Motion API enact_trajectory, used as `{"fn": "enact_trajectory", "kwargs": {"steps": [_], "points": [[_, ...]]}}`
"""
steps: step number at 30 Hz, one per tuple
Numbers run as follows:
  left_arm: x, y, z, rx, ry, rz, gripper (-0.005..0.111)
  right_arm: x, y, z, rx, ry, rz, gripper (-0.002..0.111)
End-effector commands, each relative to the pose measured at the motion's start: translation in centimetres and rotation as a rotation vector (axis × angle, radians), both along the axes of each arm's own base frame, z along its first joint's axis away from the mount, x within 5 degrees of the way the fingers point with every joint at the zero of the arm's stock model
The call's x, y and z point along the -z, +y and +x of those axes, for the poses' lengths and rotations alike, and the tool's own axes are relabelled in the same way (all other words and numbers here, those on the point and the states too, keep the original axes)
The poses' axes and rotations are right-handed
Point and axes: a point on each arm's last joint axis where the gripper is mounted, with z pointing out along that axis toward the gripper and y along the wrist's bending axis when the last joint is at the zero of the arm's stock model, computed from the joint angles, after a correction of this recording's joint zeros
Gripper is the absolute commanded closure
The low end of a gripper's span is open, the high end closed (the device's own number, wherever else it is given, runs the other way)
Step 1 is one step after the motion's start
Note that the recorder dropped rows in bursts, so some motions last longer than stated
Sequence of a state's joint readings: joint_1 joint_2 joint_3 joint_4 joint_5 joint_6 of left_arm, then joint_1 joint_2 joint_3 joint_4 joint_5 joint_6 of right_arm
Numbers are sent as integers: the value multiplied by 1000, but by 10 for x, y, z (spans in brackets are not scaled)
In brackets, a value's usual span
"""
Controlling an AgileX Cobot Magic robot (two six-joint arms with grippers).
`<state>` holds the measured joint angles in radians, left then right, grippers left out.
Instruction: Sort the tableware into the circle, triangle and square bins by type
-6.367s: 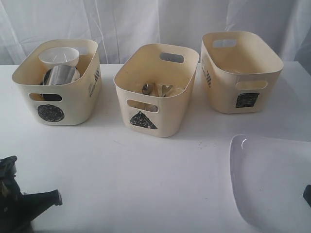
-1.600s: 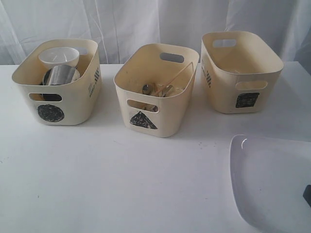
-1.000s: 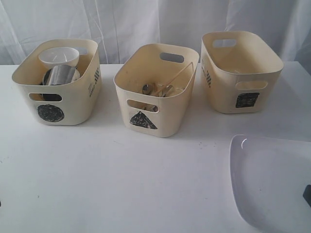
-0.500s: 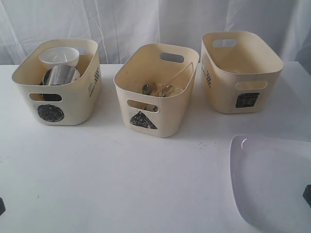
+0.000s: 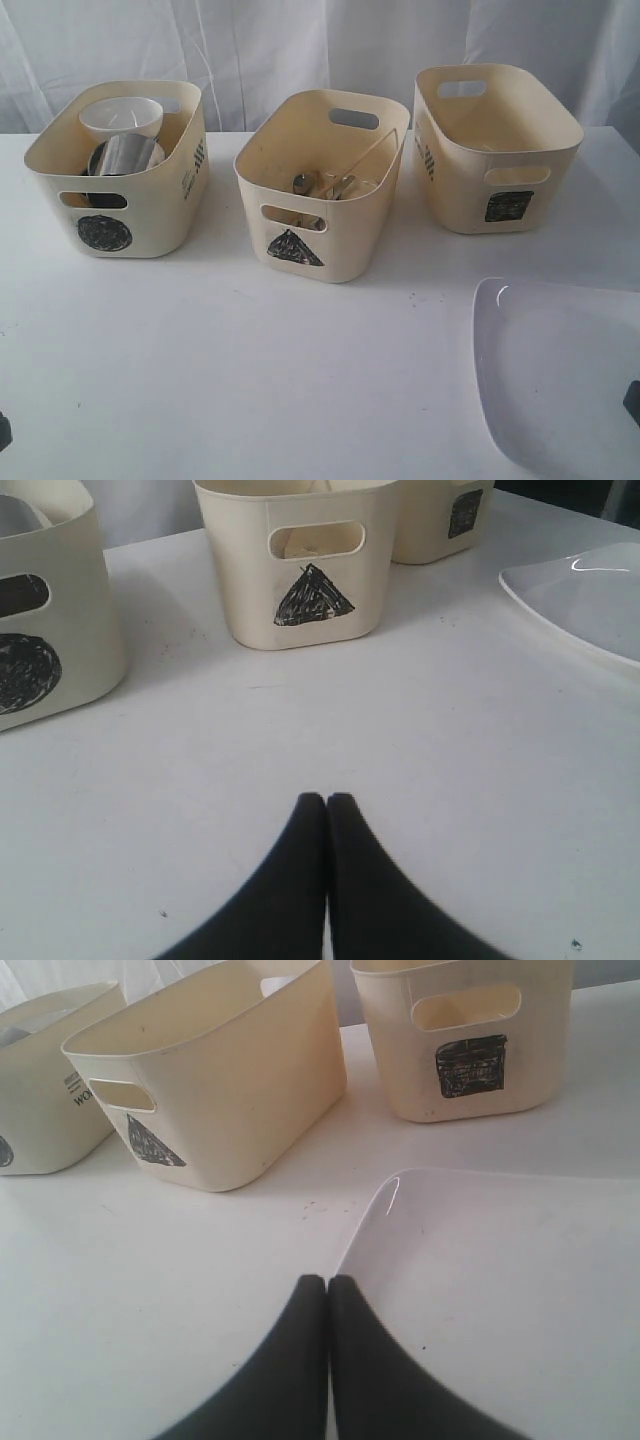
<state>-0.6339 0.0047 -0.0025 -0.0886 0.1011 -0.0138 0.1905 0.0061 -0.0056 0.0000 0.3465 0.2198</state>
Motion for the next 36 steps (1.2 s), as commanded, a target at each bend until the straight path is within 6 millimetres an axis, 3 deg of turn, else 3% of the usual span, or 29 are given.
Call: {"fn": "enact_trajectory", "kwargs": {"steps": [1, 29, 33, 36], "points": [[1, 0, -1, 11, 2, -1, 107, 1, 0, 0, 7, -4, 1, 108], [0, 0, -1, 10, -5, -1, 107, -1, 0, 0, 10, -22, 39, 108], [0, 0, -1, 10, -5, -1, 107, -34, 1, 1, 30, -236, 337, 108], [0, 0, -1, 10, -5, -1, 107, -70, -1, -6, 15, -363, 377, 108]]}}
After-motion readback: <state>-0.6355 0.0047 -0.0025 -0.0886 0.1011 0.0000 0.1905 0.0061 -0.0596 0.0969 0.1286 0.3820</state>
